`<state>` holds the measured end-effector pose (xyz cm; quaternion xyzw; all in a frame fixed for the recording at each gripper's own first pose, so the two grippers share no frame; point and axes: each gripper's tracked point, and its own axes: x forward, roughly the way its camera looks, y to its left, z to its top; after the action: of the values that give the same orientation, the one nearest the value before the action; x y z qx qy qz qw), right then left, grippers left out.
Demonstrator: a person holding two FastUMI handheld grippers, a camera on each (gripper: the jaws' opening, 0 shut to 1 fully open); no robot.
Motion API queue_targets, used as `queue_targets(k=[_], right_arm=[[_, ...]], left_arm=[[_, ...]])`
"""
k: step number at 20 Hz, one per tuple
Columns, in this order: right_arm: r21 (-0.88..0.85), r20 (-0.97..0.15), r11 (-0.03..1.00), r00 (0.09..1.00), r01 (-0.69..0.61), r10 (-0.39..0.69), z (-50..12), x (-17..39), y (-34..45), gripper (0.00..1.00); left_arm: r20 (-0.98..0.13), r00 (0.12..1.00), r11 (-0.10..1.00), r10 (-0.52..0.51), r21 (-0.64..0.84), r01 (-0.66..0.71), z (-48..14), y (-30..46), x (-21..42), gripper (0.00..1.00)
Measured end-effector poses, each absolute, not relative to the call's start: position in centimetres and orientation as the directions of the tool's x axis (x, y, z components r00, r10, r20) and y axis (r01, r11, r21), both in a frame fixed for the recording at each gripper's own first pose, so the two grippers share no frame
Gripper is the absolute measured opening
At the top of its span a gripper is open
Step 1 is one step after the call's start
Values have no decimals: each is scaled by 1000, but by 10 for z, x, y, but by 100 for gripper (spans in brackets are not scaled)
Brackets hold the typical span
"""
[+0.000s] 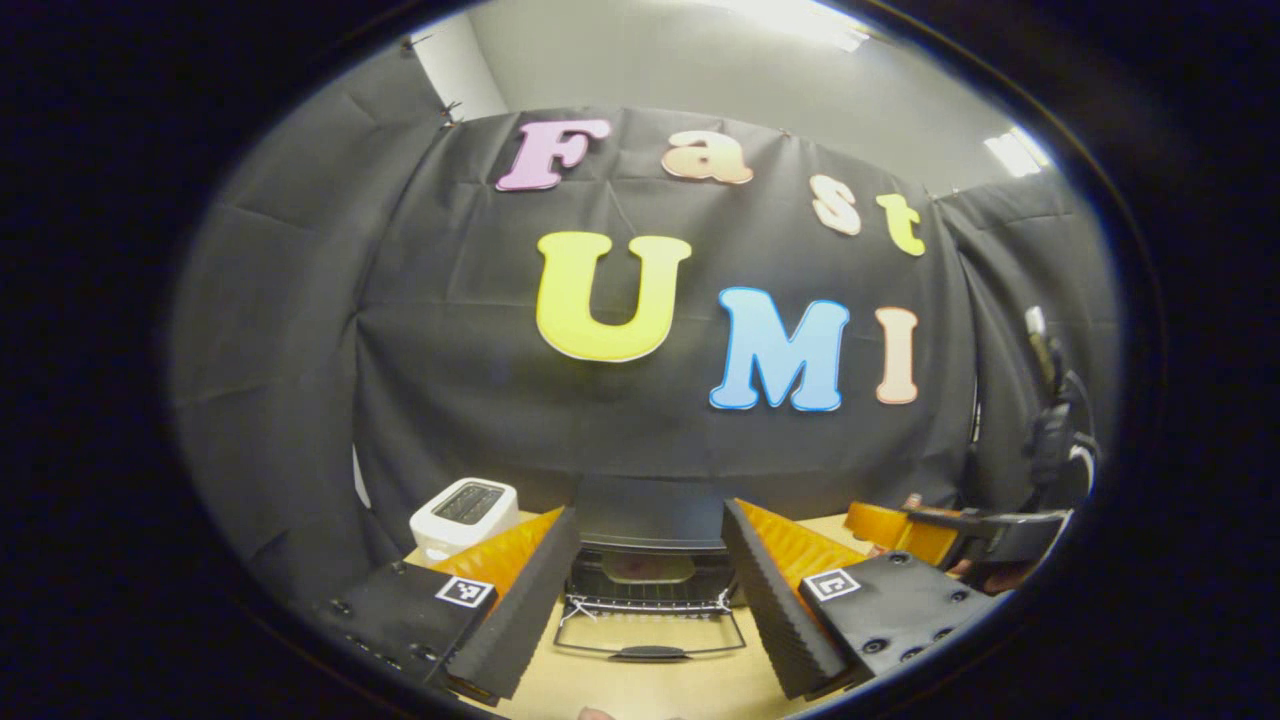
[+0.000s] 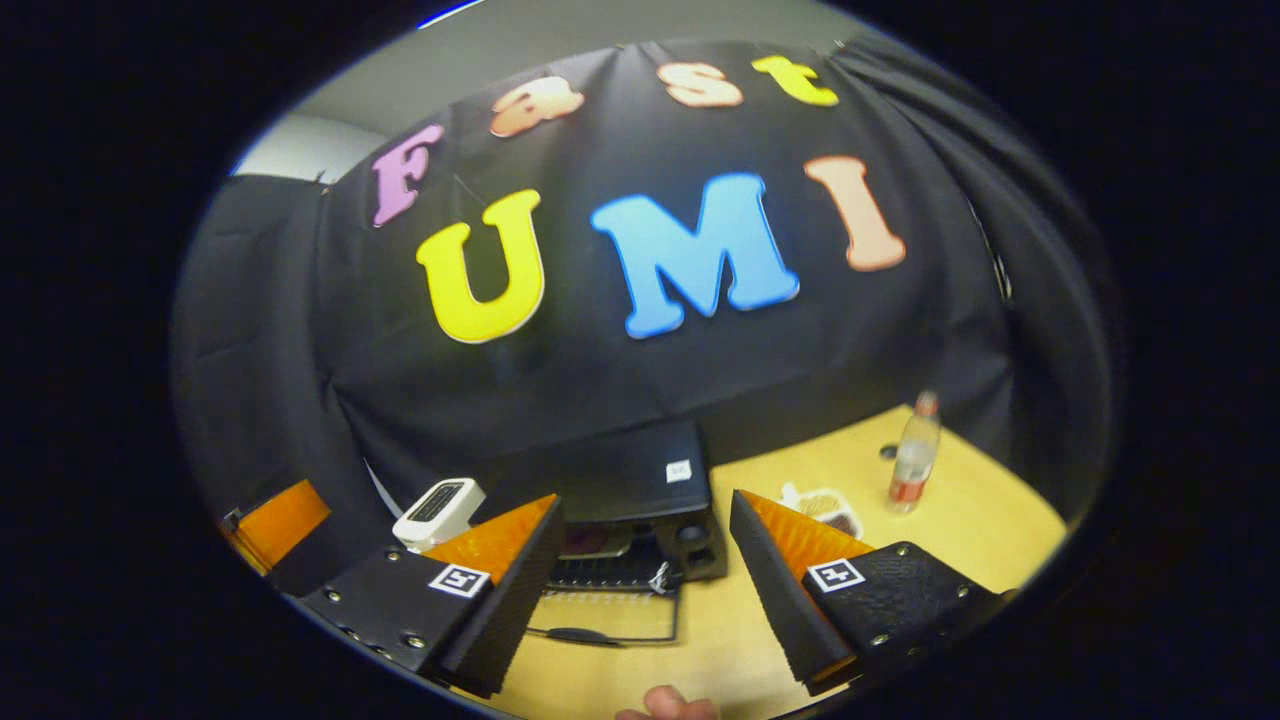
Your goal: Open the electric oven with the left hand, put the food in, and close the electric oven.
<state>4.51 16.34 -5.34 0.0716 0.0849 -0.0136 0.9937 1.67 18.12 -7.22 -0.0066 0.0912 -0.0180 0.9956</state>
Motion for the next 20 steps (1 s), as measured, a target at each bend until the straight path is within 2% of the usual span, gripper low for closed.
queue_targets(k=[1, 2, 3, 7, 8, 10, 11, 12, 14, 16, 17, 19, 20], right_arm=[[114, -131, 992, 991, 51, -35, -37, 35, 153, 100], [104, -98, 993, 994, 60, -50, -21, 25, 144, 94], [101, -71, 993, 996, 67, -60, -10, 20, 137, 100], [57, -7, 992, 994, 109, -109, 12, 5, 105, 100], [52, 0, 992, 994, 113, -113, 14, 3, 101, 100], [44, 3, 993, 994, 113, -114, 16, 2, 97, 100], [46, 3, 993, 994, 112, -112, 15, 4, 100, 100], [48, 3, 993, 994, 112, -112, 14, 4, 100, 100], [45, 1, 992, 993, 115, -115, 12, 5, 97, 100], [33, -7, 993, 993, 117, -117, 7, 7, 93, 100], [27, -13, 993, 993, 119, -119, 6, 8, 86, 100], [25, -25, 992, 993, 120, -119, 4, 7, 77, 100], [27, -33, 992, 992, 123, -122, 2, 7, 75, 100]], left_arm=[[-174, 984, 999, -50, -11, 49, -68, 172, 20, 96], [-169, 984, 998, -62, -7, 62, -66, 164, 21, 100], [-172, 982, 997, -72, -2, 73, -66, 156, 24, 100], [-230, 968, 994, -102, 7, 106, -82, 135, 31, 96], [-254, 961, 993, -113, 8, 119, -90, 128, 33, 91], [-328, 935, 990, -134, 6, 144, -113, 119, 36, 100], [-380, 914, 989, -138, -1, 149, -130, 116, 38, 96], [-438, 889, 989, -134, -8, 146, -148, 117, 39, 100], [-540, 834, 992, -109, -10, 123, -185, 120, 39, 100], [-622, 778, 993, -90, 2, 116, -217, 125, 37, 97], [-661, 746, 993, -83, 9, 118, -236, 124, 34, 100], [-724, 686, 992, -72, 17, 123, -263, 128, 30, 97], [-749, 659, 992, -67, 18, 121, -275, 128, 28, 100]])
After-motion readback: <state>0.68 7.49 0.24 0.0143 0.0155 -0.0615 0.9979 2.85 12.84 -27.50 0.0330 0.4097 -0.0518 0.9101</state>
